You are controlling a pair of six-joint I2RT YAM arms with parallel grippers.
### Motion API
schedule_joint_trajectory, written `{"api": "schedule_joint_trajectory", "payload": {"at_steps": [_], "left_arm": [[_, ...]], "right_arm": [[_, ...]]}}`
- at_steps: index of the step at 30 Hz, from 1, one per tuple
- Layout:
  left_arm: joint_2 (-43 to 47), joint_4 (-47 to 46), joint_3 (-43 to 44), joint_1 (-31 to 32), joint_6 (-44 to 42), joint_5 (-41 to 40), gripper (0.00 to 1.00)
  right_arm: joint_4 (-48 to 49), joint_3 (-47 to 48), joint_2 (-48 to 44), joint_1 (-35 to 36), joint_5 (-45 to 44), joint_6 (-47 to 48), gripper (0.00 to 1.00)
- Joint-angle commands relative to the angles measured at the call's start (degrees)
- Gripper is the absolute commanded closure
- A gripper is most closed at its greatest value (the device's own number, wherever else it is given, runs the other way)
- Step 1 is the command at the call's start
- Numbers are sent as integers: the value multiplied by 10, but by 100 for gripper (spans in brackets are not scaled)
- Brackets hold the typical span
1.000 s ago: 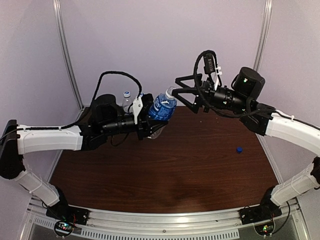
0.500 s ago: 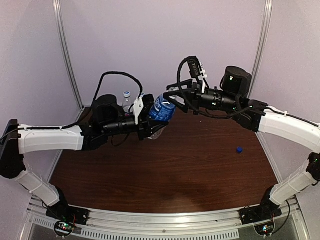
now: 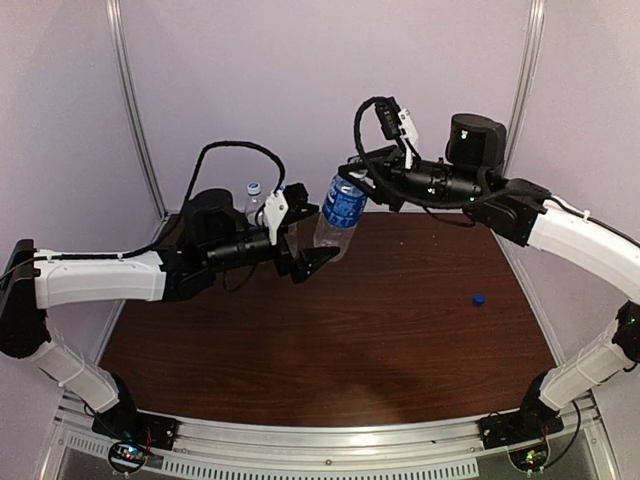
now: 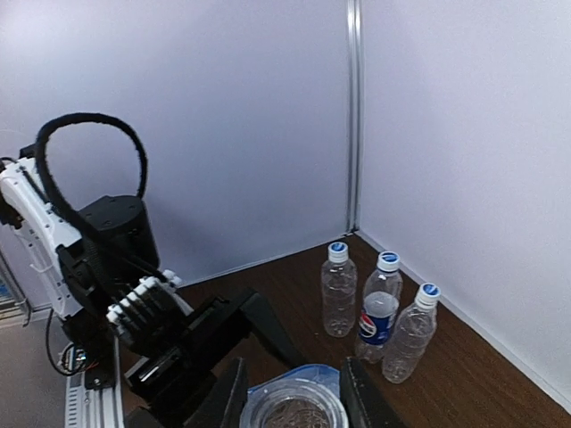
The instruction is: Unscrew the bottle caps
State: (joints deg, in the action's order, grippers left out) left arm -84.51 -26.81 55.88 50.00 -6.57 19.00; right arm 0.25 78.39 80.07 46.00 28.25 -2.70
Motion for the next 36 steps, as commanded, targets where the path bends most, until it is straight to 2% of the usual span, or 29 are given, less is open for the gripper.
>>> {"api": "schedule_joint_trajectory", "payload": {"at_steps": [1,4,8,10,13,22,32,35,36], "left_arm": [[44,2,-3,2,-41,-114,3],[65,24,-9,1,-66,-176,3],[70,60,-4,1,-77,-282,3],[72,69,-5,1,-78,-322,3],[77,75,-11,1,-80,-339,2],[89,67,-28,1,-92,-349,3],[86,68,-22,1,-97,-354,3],[85,69,-21,1,-98,-353,2],[85,69,-20,1,-99,-352,3]], "right_arm": [[-152,59,-2,-53,-232,52,100],[-167,56,3,-143,-298,43,100],[-71,-12,27,-250,-317,39,100],[-35,-25,61,-292,-307,38,100],[-7,-16,130,-339,-286,28,100],[118,-37,234,-409,-235,-11,100],[124,-55,250,-421,-232,-9,100],[128,-63,246,-422,-234,-9,79],[124,-61,247,-422,-236,-9,68]]}}
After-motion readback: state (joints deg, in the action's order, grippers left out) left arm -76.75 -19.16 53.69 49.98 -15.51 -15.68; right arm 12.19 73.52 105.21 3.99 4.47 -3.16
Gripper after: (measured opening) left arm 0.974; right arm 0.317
